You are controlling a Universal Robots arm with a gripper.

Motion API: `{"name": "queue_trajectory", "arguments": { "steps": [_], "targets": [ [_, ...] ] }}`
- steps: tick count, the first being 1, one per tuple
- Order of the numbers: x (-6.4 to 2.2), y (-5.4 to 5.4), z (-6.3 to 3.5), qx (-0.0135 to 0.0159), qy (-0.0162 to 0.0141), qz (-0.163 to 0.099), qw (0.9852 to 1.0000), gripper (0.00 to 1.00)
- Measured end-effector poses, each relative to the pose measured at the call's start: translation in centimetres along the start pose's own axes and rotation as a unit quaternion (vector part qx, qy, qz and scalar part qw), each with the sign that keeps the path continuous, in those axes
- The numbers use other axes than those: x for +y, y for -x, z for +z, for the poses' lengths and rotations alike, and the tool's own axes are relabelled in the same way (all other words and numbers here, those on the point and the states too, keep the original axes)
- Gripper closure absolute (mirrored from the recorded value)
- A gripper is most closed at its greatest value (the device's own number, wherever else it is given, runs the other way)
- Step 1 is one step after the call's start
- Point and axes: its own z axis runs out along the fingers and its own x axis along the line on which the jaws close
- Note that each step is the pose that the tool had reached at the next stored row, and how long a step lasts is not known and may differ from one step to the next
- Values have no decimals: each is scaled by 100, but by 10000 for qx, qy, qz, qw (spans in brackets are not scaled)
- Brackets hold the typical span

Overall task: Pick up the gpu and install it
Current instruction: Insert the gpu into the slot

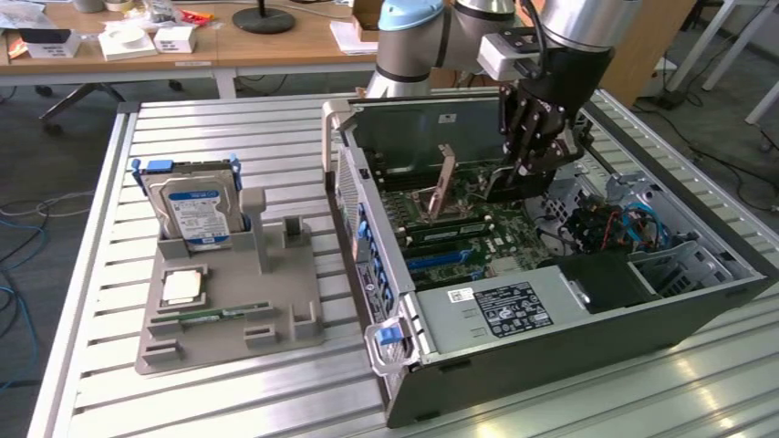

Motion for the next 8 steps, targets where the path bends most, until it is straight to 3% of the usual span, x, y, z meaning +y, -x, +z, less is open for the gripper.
{"name": "queue_trajectory", "arguments": {
  "steps": [8],
  "targets": [
    [0, -2, 36, 0, 0, 0, 10000, 74]
  ]
}}
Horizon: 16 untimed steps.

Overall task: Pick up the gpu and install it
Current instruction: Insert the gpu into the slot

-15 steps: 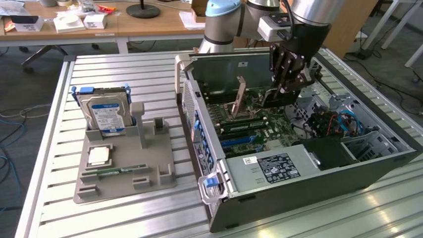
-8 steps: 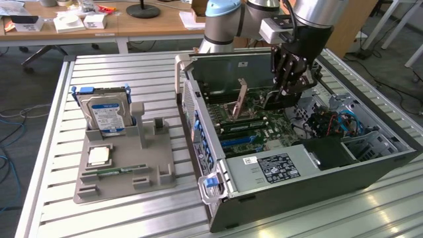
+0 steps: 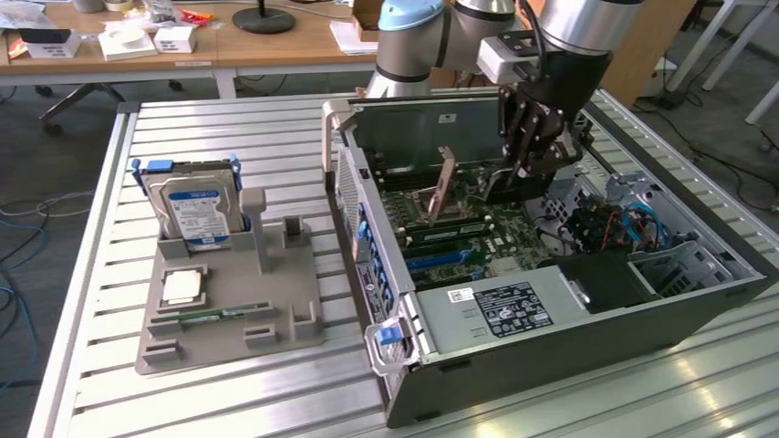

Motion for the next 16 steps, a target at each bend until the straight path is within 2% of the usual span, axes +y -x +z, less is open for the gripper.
{"name": "queue_trajectory", "arguments": {
  "steps": [9, 16],
  "targets": [
    [1, -5, 155, 0, 0, 0, 10000, 74],
    [1, -9, 236, 0, 0, 0, 10000, 74]
  ]
}}
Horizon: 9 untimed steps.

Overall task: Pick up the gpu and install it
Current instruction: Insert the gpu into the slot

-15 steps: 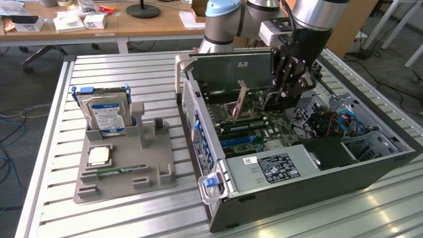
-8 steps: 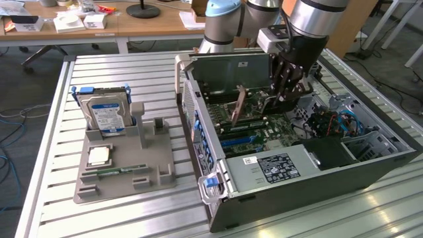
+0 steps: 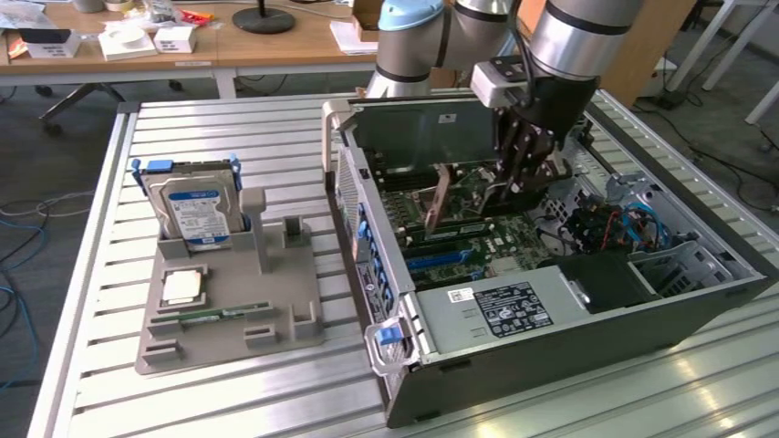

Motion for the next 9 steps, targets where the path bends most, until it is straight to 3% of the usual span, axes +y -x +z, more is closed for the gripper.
{"name": "queue_trajectory", "arguments": {
  "steps": [9],
  "targets": [
    [0, -3, 93, 0, 0, 0, 10000, 74]
  ]
}}
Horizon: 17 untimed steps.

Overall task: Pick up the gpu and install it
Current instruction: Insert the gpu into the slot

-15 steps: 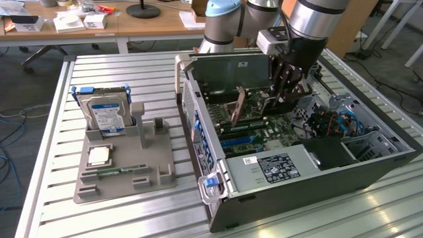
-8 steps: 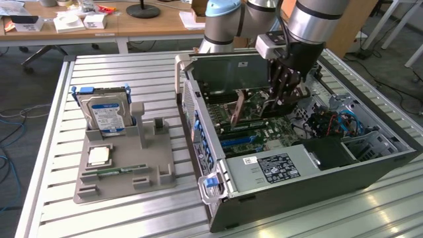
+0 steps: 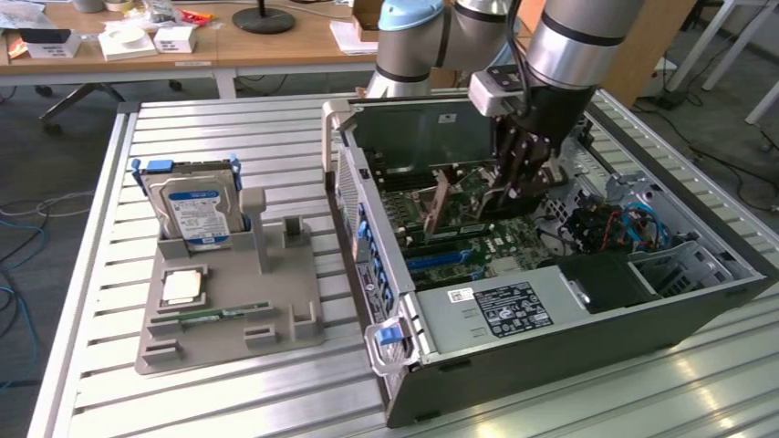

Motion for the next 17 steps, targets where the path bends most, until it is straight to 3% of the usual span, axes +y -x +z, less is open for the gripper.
{"name": "queue_trajectory", "arguments": {
  "steps": [10, 17],
  "targets": [
    [2, -2, 59, 1, 0, 1, 10000, 74],
    [67, -1, 64, 1, 0, 0, 10000, 74]
  ]
}}
